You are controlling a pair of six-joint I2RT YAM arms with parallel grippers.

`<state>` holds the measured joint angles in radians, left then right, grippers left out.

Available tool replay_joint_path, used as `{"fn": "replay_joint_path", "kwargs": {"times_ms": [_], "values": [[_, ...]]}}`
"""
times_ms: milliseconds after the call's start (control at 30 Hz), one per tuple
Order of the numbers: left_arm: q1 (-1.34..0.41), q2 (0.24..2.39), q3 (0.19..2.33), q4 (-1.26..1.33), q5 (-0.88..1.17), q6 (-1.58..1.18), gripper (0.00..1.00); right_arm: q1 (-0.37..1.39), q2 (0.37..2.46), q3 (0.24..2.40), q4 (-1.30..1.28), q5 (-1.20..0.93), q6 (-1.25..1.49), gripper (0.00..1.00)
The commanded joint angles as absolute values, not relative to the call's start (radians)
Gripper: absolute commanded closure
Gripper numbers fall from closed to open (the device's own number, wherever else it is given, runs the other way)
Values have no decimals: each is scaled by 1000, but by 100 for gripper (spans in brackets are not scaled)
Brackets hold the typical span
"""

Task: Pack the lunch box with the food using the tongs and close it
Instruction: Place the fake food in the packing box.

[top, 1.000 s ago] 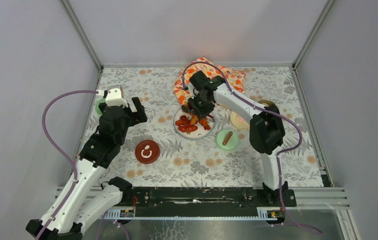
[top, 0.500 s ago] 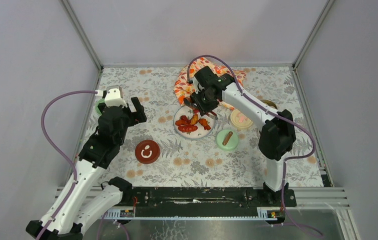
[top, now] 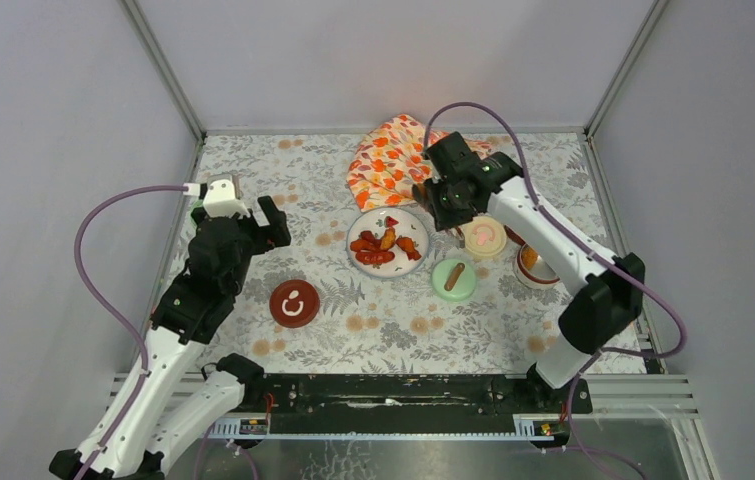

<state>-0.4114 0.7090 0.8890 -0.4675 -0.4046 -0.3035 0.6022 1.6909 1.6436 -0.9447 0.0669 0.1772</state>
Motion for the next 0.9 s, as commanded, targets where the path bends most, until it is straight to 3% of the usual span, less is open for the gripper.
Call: {"fn": "replay_joint_path", "kwargs": {"times_ms": [0, 400, 867], "values": [[-403, 686, 882, -431, -387, -293, 2, 569, 1565, 1589, -998, 181, 299, 94], [-406, 653, 876, -428, -388, -295, 2, 438, 1300, 1362, -1118, 326, 502, 94], [-426, 649, 874, -428, -395, -292, 2, 234, 1110, 1072, -1010, 327, 600, 95]]}}
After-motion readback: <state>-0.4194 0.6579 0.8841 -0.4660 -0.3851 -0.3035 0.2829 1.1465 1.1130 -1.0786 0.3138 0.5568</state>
